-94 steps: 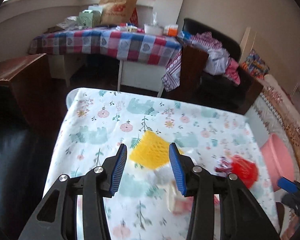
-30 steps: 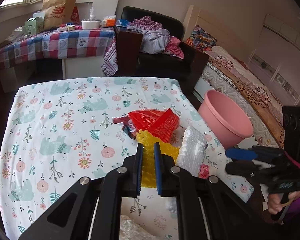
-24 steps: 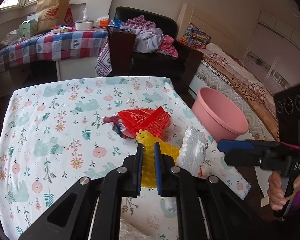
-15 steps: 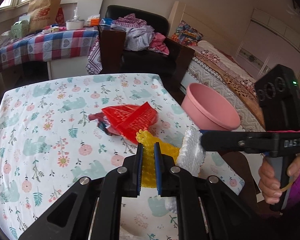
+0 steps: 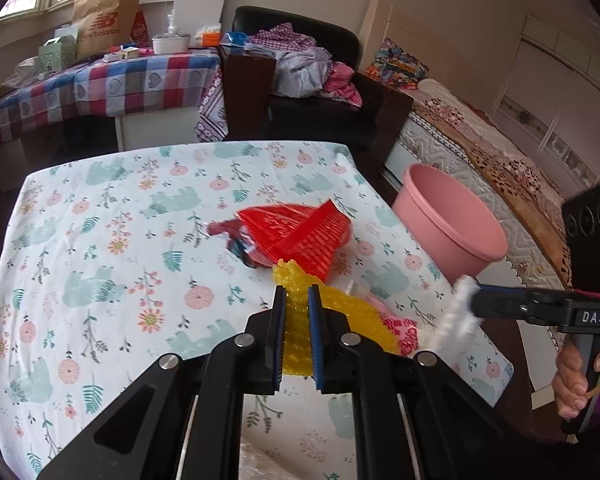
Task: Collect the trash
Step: 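Lift the yellow net and white wrap off the table with both grippers, then carry the yellow net and white wrap over the pink bucket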
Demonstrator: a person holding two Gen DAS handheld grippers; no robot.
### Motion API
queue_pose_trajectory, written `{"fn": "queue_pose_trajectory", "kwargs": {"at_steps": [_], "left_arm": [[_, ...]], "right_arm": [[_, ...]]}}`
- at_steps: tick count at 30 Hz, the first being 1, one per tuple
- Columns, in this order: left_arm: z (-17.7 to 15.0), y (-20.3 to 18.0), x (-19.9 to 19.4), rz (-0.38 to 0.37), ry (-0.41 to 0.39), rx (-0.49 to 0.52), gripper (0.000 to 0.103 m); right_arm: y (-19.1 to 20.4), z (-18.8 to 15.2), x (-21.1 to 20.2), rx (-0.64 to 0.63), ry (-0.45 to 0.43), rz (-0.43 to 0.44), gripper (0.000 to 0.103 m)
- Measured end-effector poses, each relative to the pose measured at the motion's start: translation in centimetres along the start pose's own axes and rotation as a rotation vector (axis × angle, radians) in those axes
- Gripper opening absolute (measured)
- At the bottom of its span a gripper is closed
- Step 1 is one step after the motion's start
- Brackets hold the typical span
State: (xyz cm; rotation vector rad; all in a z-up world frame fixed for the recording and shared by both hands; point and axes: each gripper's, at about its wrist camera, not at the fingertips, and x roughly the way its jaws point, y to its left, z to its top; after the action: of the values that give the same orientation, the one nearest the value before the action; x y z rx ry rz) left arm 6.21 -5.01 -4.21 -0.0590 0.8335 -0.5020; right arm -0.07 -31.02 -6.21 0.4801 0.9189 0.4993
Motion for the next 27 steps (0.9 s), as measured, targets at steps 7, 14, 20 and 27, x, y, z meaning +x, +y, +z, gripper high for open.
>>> {"fn": "queue_pose_trajectory", "kwargs": {"at_steps": [7, 14, 20, 27], "left_arm": [[0.1, 0.1, -0.4, -0.001, -0.009, -0.011, 0.01], [0.3, -0.5, -1.0, 0.008, -0.023, 0.002, 0.01], [1.0, -1.3, -1.8, 0.003, -0.046, 0.005, 0.01], [2.8, -4.2, -1.7, -0.02, -0.082, 0.041, 0.01]], "right_arm": [[-2.2, -1.8, -1.8, 0.02, 0.026, -0.144, 0.016], [-2.6, -1.3, -3.1, -0.008, -0.072, -0.246, 0.016], [-1.3, -1.0, -5.1, -0.071, -0.199, -0.325, 0.016], [-1.0, -0.8, -8.3, -0.119, -0.352, -0.449, 0.016]]}}
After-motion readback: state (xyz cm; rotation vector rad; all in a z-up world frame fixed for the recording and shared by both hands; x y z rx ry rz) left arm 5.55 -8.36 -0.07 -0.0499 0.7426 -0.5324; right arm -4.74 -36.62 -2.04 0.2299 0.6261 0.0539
